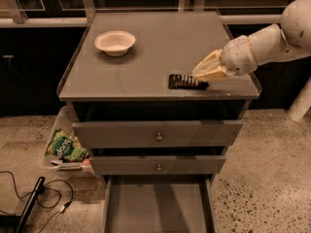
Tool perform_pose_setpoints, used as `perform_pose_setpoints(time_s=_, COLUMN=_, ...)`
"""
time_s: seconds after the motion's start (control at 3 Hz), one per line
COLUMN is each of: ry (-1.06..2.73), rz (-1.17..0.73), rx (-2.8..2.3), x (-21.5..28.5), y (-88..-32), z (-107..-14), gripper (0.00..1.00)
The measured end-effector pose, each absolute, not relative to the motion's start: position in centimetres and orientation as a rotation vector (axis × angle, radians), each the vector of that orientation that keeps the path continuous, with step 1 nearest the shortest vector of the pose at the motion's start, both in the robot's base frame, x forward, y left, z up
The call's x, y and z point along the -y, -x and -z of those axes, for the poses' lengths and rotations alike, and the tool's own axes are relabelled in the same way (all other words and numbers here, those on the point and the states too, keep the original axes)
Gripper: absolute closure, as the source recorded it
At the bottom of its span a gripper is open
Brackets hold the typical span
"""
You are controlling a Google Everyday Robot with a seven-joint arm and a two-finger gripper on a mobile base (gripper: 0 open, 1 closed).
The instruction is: Place rxbar chocolate into bottom drawer
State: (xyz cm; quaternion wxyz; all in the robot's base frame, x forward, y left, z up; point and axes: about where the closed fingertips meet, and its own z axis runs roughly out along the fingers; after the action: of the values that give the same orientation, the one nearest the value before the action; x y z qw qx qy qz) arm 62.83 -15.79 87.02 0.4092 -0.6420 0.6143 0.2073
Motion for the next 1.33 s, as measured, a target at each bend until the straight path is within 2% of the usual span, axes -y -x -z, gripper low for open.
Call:
perform_pose_setpoints(time_s=0.67, ry=1.561, rz=-0.569, rx=-1.576, x=16.1, y=-65.2, z=-86.2, gripper=0.11)
perform_pose_setpoints(time_s=1.0, ry=1.560, rz=-0.568, rx=-1.575, x=16.1, y=-65.2, z=-86.3, gripper=0.00)
perform_pose_setpoints(time_s=1.33, ry=1.560, rz=-0.568, rx=-1.575, x=16.1, y=-65.3, z=-86.3, gripper=0.00)
